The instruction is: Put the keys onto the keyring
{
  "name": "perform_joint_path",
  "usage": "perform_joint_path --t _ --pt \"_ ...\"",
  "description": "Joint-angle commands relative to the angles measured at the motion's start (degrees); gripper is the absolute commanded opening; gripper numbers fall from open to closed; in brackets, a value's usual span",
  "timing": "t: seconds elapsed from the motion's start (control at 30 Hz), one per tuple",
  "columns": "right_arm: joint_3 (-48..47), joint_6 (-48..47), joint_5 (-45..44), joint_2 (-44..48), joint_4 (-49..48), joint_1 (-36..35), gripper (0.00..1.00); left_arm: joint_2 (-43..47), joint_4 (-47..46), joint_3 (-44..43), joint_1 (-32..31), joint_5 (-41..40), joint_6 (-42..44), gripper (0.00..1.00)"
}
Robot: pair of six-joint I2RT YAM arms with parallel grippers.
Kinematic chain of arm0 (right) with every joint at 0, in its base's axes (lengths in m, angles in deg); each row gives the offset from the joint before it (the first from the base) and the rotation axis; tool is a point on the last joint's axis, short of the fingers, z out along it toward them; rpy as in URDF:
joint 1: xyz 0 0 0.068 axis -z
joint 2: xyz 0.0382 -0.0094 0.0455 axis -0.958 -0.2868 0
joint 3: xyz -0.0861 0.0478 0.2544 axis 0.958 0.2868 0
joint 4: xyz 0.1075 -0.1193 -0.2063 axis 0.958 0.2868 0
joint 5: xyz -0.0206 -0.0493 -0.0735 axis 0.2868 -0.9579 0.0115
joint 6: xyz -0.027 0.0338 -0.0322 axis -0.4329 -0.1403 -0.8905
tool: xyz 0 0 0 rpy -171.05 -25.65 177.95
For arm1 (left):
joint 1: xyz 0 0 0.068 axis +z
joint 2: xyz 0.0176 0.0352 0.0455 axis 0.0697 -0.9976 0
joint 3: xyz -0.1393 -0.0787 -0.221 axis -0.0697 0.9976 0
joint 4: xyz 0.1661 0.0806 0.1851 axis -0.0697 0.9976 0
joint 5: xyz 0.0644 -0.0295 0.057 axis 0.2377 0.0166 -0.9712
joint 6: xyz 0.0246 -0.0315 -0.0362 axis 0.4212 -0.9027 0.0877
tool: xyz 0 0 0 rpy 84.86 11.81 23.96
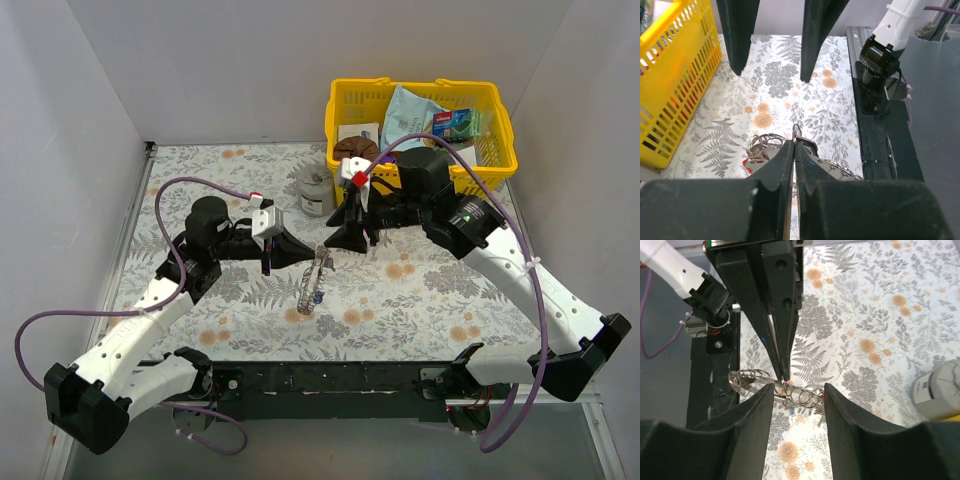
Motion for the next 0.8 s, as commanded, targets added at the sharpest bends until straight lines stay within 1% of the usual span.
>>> perform_joint_path --t 0.0,0.07,0.17,0.4,0.5,0.53,0.63,0.77 --pt "0.5 3.5 1.5 1.6 -5.0 1.4 0.53 4.4 -16.9 3.6 -0.3 -3.9 -8.8 0.00" --pt "1.1 3.6 3.3 1.6 -5.4 1.4 0.54 5.5 -22.5 6.4 -0.2 -5.1 -12.2 0.00" --pt "1.9 3.9 6.0 1.6 -5.9 1.4 0.54 7.0 -28.2 9.1 -0.2 -6.9 -14.9 0.00" --pt "4.0 3.3 8.0 1.8 -6.5 1.4 0.51 9.5 -36.9 13.3 -0.3 -8.6 -18.2 0.00" --pt "4.7 3.0 7.8 2.1 -7.0 1.6 0.48 10.0 -39.6 14.0 -0.3 -8.3 -18.9 0.00" --pt "4.8 3.1 7.8 2.0 -7.3 1.7 0.44 9.9 -39.9 14.0 -0.3 -8.0 -19.3 0.00" --pt "4.8 3.1 8.2 1.8 -7.4 1.8 0.37 9.7 -40.0 13.9 -0.2 -7.3 -19.5 0.00" --pt "5.1 3.3 8.1 1.6 -7.7 1.9 0.32 9.7 -40.7 14.1 -0.3 -7.1 -19.8 0.00"
